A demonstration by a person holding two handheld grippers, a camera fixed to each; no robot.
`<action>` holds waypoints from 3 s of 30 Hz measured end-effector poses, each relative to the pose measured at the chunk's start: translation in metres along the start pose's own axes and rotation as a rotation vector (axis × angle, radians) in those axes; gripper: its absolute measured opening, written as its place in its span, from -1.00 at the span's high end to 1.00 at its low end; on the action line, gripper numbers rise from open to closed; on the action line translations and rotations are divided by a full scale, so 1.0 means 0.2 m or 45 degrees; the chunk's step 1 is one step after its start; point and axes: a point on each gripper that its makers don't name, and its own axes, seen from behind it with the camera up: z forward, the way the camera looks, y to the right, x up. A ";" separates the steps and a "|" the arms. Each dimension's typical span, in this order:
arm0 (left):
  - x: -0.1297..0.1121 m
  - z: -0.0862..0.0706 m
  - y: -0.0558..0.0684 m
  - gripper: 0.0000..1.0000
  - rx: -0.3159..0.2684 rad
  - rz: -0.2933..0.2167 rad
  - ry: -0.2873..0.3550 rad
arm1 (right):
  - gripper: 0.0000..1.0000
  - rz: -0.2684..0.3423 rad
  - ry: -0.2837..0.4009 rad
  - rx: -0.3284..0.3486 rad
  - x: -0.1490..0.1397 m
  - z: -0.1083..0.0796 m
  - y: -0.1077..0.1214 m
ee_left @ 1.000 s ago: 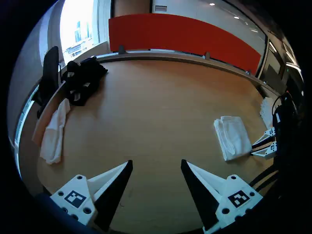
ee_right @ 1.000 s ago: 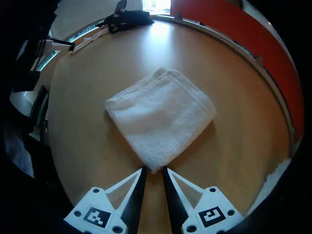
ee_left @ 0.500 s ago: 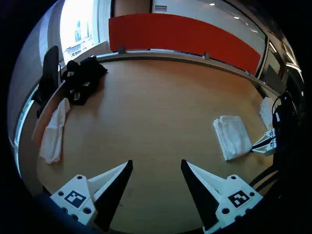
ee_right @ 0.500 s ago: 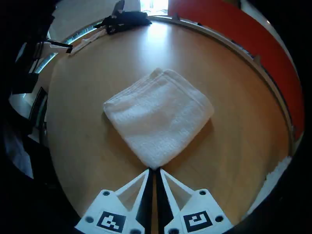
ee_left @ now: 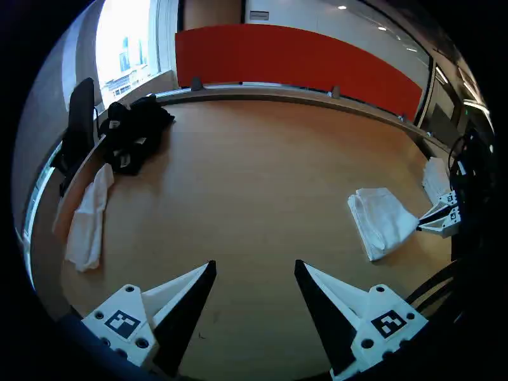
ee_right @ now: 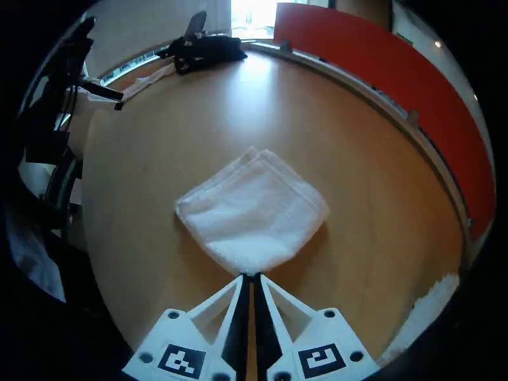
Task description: Fold towel
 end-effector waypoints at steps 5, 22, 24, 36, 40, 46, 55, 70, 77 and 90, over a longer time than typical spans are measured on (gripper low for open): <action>0.04 0.00 0.01 -0.83 -0.014 -0.011 0.023 | 0.91 -0.043 0.062 -0.027 0.18 -0.08 0.05; 0.14 -0.02 0.06 -0.83 -0.040 0.004 0.081 | 0.91 -0.191 0.257 -0.145 0.73 -0.35 0.23; 0.15 -0.02 0.06 -0.83 -0.043 0.007 0.087 | 0.91 -0.194 0.261 -0.158 0.75 -0.38 0.26; 0.20 -0.01 0.10 -0.83 -0.063 0.022 0.098 | 0.91 -0.145 0.245 -0.236 0.68 -0.50 0.46; 0.21 0.00 0.12 -0.83 -0.068 0.032 0.098 | 0.91 -0.125 0.247 -0.261 0.66 -0.56 0.56; 0.21 0.01 0.14 -0.83 -0.072 0.036 0.093 | 0.91 -0.107 0.238 -0.310 0.61 -0.63 0.71; 0.20 0.01 0.15 -0.83 -0.065 0.037 0.080 | 0.91 -0.080 0.209 -0.368 0.53 -0.71 0.93; 0.19 0.03 0.16 -0.83 -0.047 0.046 0.063 | 0.91 -0.060 0.135 -0.469 0.39 -0.84 1.29; 0.19 0.04 0.17 -0.83 -0.040 0.054 0.055 | 0.91 -0.037 0.113 -0.516 0.34 -0.91 1.45; 0.20 0.04 0.19 -0.83 -0.035 0.066 0.045 | 0.91 -0.001 0.065 -0.586 0.25 -1.01 1.68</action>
